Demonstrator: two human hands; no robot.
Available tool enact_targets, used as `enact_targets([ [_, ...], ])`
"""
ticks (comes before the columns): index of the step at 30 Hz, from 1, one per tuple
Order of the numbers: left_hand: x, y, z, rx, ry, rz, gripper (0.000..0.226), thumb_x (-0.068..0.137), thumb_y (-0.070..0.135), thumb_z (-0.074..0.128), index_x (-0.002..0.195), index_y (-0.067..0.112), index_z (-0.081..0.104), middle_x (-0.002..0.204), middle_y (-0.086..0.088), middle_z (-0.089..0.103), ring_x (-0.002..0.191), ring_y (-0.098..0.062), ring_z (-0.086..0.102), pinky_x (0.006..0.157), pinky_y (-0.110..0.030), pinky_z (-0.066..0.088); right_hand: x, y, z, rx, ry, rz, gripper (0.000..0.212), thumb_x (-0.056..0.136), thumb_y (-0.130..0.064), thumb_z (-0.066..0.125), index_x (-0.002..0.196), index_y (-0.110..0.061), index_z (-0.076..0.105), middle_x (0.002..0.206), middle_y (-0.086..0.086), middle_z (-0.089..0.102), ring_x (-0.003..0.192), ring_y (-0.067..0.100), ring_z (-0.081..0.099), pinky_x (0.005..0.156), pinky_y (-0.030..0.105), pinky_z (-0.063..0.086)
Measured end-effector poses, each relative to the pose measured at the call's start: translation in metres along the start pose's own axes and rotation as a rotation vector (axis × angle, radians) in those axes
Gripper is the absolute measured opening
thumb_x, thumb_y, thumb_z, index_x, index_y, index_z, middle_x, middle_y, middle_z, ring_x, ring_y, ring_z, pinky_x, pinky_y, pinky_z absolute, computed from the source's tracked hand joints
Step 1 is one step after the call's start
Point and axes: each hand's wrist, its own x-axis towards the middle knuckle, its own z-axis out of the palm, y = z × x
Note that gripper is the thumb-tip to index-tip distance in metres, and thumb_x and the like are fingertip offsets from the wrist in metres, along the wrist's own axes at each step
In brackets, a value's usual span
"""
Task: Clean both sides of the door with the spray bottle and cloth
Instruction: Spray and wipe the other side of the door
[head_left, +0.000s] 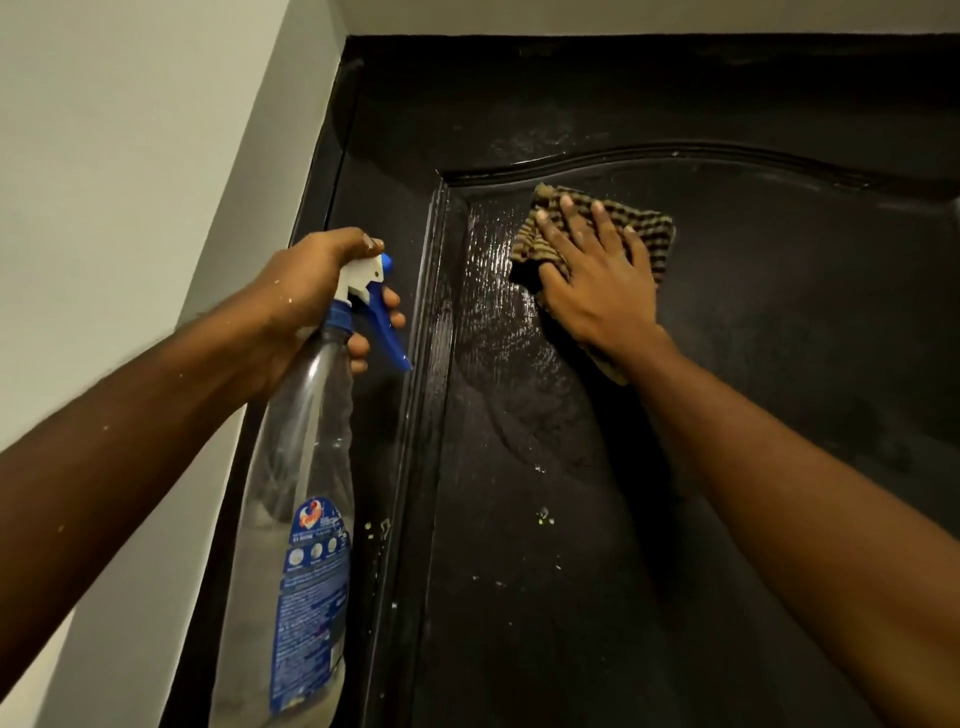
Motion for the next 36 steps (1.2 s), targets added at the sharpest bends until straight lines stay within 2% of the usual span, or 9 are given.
enact_targets([
  [2, 0.003, -0.001, -0.005, -0.020, -0.006, -0.017, 0.032, 0.097, 0.040, 0.044, 0.095, 0.014, 0.062, 0.079, -0.008, 0.066, 0.063, -0.017, 0.062, 0.040, -0.023, 0.045, 0.012, -0.028, 0.005, -0.007, 0.002, -0.013, 0.064, 0.098, -0.054, 0.016, 0.160, -0.040, 0.011, 0.170, -0.009, 0.002, 0.156, 0.018, -0.002, 0.125, 0.048, 0.002],
  [5, 0.010, -0.004, -0.014, -0.044, -0.001, -0.026, 0.029, 0.097, 0.037, 0.045, 0.089, 0.015, 0.061, 0.081, -0.009, 0.065, 0.063, -0.018, 0.062, 0.044, -0.021, 0.045, -0.001, -0.060, 0.011, -0.015, -0.052, -0.215, 0.065, 0.096, -0.055, 0.014, 0.159, -0.041, 0.018, 0.169, -0.011, 0.007, 0.156, 0.016, 0.001, 0.124, 0.044, 0.002],
  [9, 0.015, -0.002, -0.028, -0.078, -0.080, -0.035, 0.029, 0.097, 0.037, 0.044, 0.094, 0.013, 0.060, 0.082, -0.009, 0.063, 0.042, -0.010, 0.060, 0.038, -0.016, 0.044, -0.045, -0.070, 0.020, 0.017, -0.070, -0.381, 0.064, 0.093, -0.053, 0.018, 0.155, -0.042, 0.030, 0.165, -0.016, 0.018, 0.155, 0.010, 0.007, 0.125, 0.039, 0.005],
  [18, 0.021, 0.019, -0.072, -0.050, -0.121, 0.003, 0.029, 0.097, 0.037, 0.043, 0.088, 0.014, 0.059, 0.070, -0.004, 0.060, 0.062, -0.016, 0.060, 0.039, -0.016, 0.043, -0.034, -0.088, 0.014, 0.441, 0.219, 0.181, 0.065, 0.091, -0.042, 0.024, 0.153, -0.031, 0.041, 0.161, -0.009, 0.035, 0.152, 0.007, 0.020, 0.126, 0.036, 0.011],
  [23, 0.026, 0.033, -0.104, -0.006, -0.102, -0.007, 0.032, 0.095, 0.040, 0.044, 0.087, 0.013, 0.058, 0.078, -0.008, 0.063, 0.040, -0.011, 0.057, 0.038, -0.018, 0.044, 0.020, -0.109, 0.012, 0.420, 0.257, 0.304, 0.063, 0.095, -0.043, 0.025, 0.155, -0.029, 0.036, 0.164, -0.006, 0.029, 0.154, 0.012, 0.015, 0.125, 0.040, 0.007],
  [25, 0.029, 0.038, -0.116, 0.010, -0.091, -0.019, 0.034, 0.094, 0.042, 0.044, 0.086, 0.013, 0.059, 0.081, -0.010, 0.066, 0.044, -0.011, 0.057, 0.038, -0.019, 0.044, 0.048, -0.118, 0.016, 0.319, 0.187, 0.254, 0.062, 0.098, -0.045, 0.024, 0.158, -0.032, 0.027, 0.167, -0.007, 0.020, 0.155, 0.015, 0.008, 0.125, 0.044, 0.004],
  [28, 0.036, 0.044, -0.128, 0.032, -0.061, -0.015, 0.033, 0.093, 0.042, 0.045, 0.084, 0.014, 0.059, 0.082, -0.008, 0.068, 0.072, -0.017, 0.059, 0.040, -0.020, 0.045, 0.087, -0.136, 0.023, 0.153, 0.074, 0.110, 0.060, 0.103, -0.049, 0.023, 0.161, -0.035, 0.013, 0.170, -0.007, 0.004, 0.156, 0.018, -0.002, 0.126, 0.047, -0.001],
  [33, 0.043, 0.041, -0.150, 0.008, -0.054, -0.020, 0.033, 0.092, 0.039, 0.046, 0.083, 0.011, 0.060, 0.082, -0.011, 0.070, 0.050, -0.015, 0.058, 0.038, -0.021, 0.042, 0.076, -0.187, 0.036, 0.013, -0.002, -0.235, 0.059, 0.104, -0.051, 0.023, 0.160, -0.038, 0.012, 0.169, -0.009, 0.004, 0.156, 0.017, 0.000, 0.124, 0.041, -0.002],
  [36, 0.045, 0.037, -0.160, -0.014, -0.067, -0.041, 0.033, 0.091, 0.040, 0.047, 0.081, 0.012, 0.060, 0.082, -0.012, 0.069, 0.055, -0.016, 0.057, 0.038, -0.023, 0.042, 0.027, -0.191, 0.040, 0.000, -0.068, -0.387, 0.065, 0.096, -0.057, 0.013, 0.159, -0.042, 0.010, 0.167, -0.014, 0.005, 0.156, 0.012, -0.001, 0.124, 0.038, -0.002],
])
